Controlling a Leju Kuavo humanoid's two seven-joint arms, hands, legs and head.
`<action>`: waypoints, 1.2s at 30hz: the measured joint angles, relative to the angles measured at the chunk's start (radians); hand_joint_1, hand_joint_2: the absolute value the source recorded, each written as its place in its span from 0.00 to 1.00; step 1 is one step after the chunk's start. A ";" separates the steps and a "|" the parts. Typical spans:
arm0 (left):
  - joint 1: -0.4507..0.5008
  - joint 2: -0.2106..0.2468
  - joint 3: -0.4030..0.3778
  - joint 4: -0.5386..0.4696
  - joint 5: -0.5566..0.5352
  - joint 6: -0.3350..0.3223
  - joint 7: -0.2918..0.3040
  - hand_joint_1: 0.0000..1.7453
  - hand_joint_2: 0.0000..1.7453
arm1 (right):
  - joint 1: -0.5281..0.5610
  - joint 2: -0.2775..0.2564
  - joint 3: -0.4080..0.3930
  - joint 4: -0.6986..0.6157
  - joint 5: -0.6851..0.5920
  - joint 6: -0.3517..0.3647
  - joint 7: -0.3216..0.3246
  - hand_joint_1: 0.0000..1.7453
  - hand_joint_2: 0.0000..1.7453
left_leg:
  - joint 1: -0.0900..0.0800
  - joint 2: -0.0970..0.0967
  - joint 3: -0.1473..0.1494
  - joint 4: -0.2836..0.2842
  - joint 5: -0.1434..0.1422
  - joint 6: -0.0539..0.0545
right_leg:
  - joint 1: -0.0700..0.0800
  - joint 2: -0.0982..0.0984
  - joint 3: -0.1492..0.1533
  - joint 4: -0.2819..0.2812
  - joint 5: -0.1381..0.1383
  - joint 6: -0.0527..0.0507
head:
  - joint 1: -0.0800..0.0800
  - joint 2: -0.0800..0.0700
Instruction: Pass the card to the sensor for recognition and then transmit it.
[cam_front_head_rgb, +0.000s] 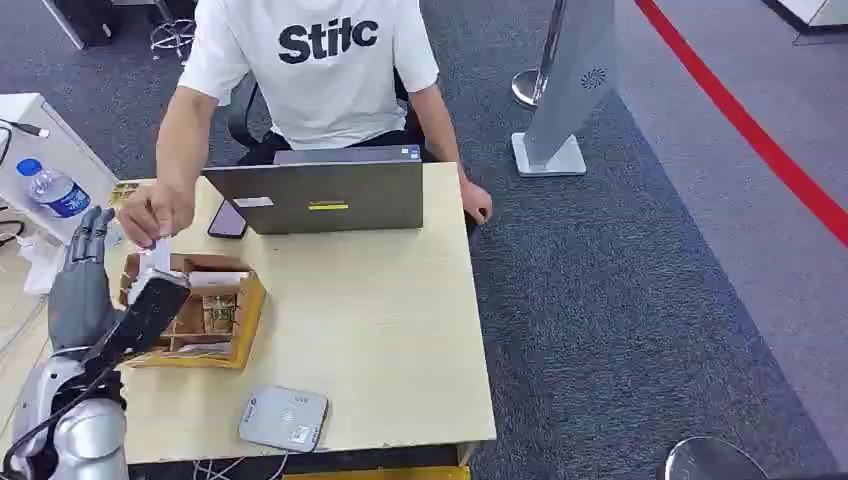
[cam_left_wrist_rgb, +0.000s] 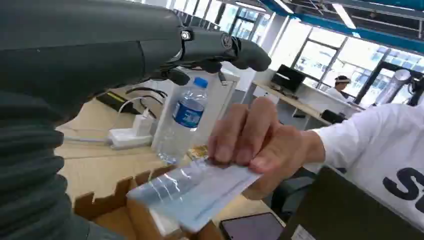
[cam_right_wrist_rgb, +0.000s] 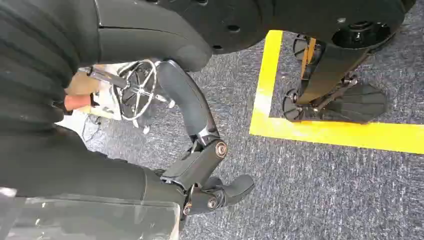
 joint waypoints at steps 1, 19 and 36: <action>-0.019 0.003 -0.019 0.017 -0.020 -0.006 0.011 0.00 1.00 | -0.001 0.000 -0.003 0.000 0.003 0.002 0.000 0.00 1.00 | 0.000 0.000 0.000 0.000 0.000 0.000 | 0.000 0.000 0.000 0.000 0.000 0.000 | 0.000 0.000; -0.216 0.059 -0.294 0.186 -0.267 -0.067 0.146 1.00 1.00 | -0.008 0.000 -0.074 0.000 0.086 0.013 -0.002 0.00 1.00 | 0.000 0.000 0.000 0.000 0.000 0.000 | 0.000 0.000 0.000 0.000 0.000 0.000 | 0.000 0.000; 0.040 0.019 -0.501 -0.191 -0.143 0.027 0.082 1.00 1.00 | -0.005 0.000 -0.140 0.000 0.085 0.026 0.000 0.00 1.00 | -0.001 0.001 -0.001 0.000 -0.003 0.002 | 0.000 0.000 0.000 0.000 -0.002 0.002 | 0.000 0.000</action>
